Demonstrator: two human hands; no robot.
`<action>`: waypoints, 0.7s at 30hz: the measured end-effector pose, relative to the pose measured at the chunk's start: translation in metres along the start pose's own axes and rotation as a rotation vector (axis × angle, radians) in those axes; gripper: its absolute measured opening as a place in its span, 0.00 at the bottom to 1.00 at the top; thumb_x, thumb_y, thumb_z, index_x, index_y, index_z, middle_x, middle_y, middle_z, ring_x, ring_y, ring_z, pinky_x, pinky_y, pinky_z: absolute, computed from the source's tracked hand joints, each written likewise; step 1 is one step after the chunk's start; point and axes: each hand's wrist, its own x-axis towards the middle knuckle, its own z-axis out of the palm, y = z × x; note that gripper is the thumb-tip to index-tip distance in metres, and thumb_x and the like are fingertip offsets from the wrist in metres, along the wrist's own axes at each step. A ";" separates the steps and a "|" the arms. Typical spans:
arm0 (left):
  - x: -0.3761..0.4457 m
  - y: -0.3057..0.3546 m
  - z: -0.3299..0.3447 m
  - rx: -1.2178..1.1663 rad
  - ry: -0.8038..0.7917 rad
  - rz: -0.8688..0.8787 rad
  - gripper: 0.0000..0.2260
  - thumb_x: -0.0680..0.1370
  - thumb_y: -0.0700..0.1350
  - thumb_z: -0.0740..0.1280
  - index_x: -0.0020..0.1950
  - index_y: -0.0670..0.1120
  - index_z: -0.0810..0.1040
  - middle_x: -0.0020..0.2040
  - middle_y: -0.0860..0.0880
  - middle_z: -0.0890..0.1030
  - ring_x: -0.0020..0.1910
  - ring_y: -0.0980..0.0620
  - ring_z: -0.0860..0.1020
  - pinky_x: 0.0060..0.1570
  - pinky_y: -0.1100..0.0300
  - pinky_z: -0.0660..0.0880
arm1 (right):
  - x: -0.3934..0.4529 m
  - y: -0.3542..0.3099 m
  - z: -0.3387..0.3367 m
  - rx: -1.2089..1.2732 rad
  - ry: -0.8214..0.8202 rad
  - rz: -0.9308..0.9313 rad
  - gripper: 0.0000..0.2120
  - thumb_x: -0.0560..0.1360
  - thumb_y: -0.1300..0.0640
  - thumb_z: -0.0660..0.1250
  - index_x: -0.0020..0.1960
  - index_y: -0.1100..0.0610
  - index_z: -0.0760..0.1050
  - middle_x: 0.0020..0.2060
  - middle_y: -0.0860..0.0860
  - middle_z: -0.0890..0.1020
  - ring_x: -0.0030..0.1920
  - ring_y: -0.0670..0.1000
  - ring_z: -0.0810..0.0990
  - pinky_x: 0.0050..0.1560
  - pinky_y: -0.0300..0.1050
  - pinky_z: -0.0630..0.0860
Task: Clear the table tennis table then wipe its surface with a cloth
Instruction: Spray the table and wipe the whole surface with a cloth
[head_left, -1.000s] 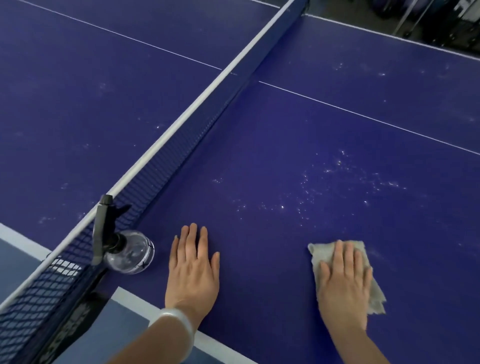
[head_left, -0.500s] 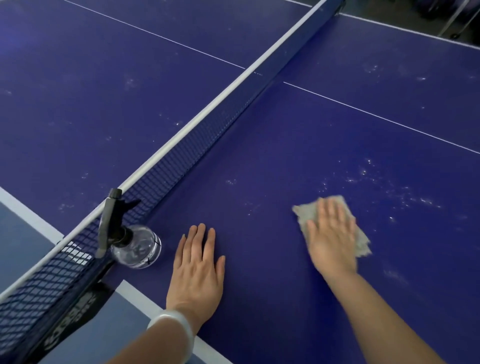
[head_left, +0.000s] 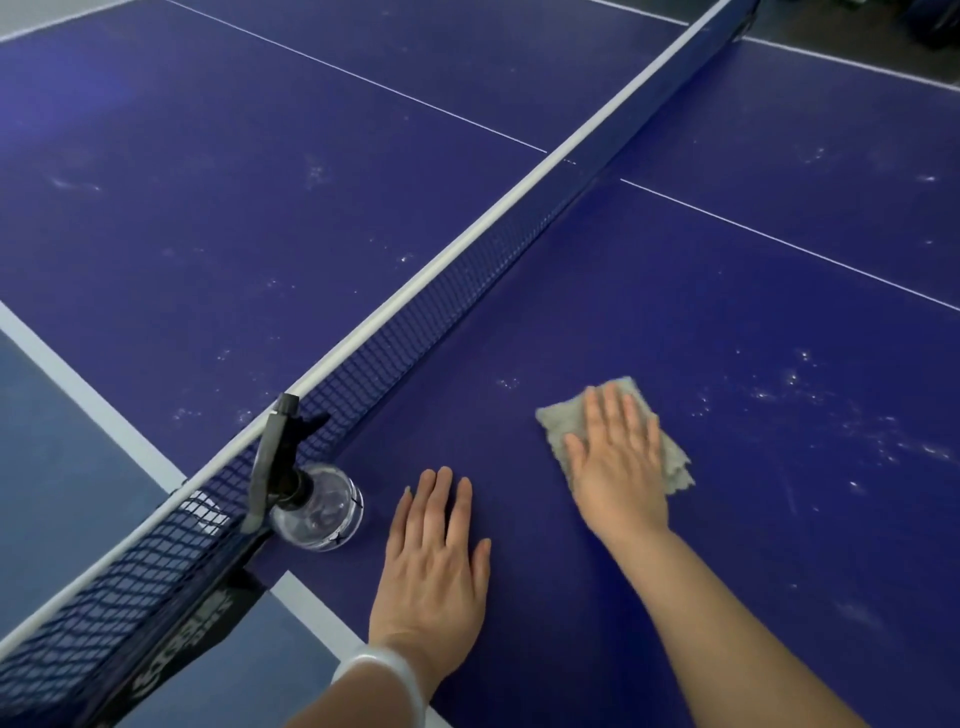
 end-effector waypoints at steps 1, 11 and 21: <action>0.000 0.000 0.000 -0.003 -0.004 -0.001 0.26 0.80 0.54 0.52 0.73 0.42 0.69 0.73 0.42 0.68 0.75 0.44 0.63 0.71 0.47 0.56 | -0.007 0.013 0.000 0.007 0.032 0.096 0.32 0.79 0.43 0.32 0.79 0.55 0.42 0.79 0.52 0.47 0.78 0.52 0.42 0.77 0.56 0.43; 0.000 0.000 -0.001 -0.043 -0.023 -0.001 0.26 0.80 0.53 0.52 0.74 0.42 0.67 0.75 0.42 0.66 0.76 0.44 0.61 0.71 0.47 0.56 | 0.038 -0.046 -0.006 0.010 -0.016 -0.073 0.29 0.82 0.44 0.37 0.79 0.55 0.40 0.79 0.53 0.46 0.78 0.53 0.42 0.77 0.56 0.40; 0.000 0.001 0.001 -0.038 -0.013 -0.006 0.26 0.81 0.54 0.51 0.74 0.42 0.67 0.75 0.42 0.66 0.76 0.44 0.61 0.72 0.47 0.55 | 0.106 -0.111 -0.028 0.095 -0.241 -0.359 0.27 0.83 0.43 0.42 0.79 0.47 0.40 0.79 0.49 0.40 0.77 0.51 0.34 0.75 0.56 0.33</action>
